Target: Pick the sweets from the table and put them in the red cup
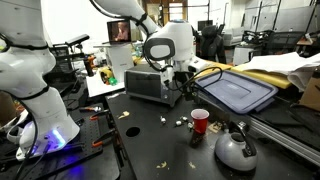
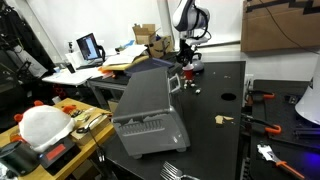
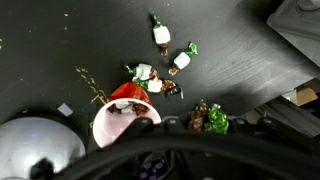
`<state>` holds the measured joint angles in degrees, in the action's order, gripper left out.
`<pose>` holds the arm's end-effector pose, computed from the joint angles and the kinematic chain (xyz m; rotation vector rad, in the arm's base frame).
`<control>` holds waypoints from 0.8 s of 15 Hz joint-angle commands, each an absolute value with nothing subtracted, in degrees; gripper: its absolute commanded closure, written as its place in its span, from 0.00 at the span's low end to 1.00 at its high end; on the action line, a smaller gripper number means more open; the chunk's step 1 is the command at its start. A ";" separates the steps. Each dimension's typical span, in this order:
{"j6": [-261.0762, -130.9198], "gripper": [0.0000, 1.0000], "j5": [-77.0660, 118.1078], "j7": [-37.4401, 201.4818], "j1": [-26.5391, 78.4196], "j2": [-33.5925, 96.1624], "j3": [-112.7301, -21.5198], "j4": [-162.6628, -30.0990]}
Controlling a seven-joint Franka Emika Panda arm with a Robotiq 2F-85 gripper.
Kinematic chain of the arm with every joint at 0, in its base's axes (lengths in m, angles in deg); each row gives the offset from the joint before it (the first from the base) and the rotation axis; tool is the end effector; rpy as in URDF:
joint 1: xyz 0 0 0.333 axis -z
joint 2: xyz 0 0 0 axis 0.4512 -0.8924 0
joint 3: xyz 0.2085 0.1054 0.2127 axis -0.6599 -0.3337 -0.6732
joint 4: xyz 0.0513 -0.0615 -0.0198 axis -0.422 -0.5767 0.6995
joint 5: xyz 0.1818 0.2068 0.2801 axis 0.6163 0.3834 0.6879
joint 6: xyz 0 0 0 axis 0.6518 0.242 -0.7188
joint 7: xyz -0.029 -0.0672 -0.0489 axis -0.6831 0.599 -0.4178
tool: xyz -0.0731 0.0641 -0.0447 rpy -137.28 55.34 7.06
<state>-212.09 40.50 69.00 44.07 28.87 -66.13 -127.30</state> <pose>0.5369 -0.2261 0.2598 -2.9487 0.7259 -0.2761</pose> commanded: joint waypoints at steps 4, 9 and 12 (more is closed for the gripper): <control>-211.91 0.97 41.69 71.73 44.42 28.83 -64.95 -125.08; -212.03 0.97 41.22 73.63 44.70 27.54 -63.78 -123.40; -212.13 0.97 40.60 74.83 44.60 26.62 -62.93 -122.74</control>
<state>-212.09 40.73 73.25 44.69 27.76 -63.67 -124.21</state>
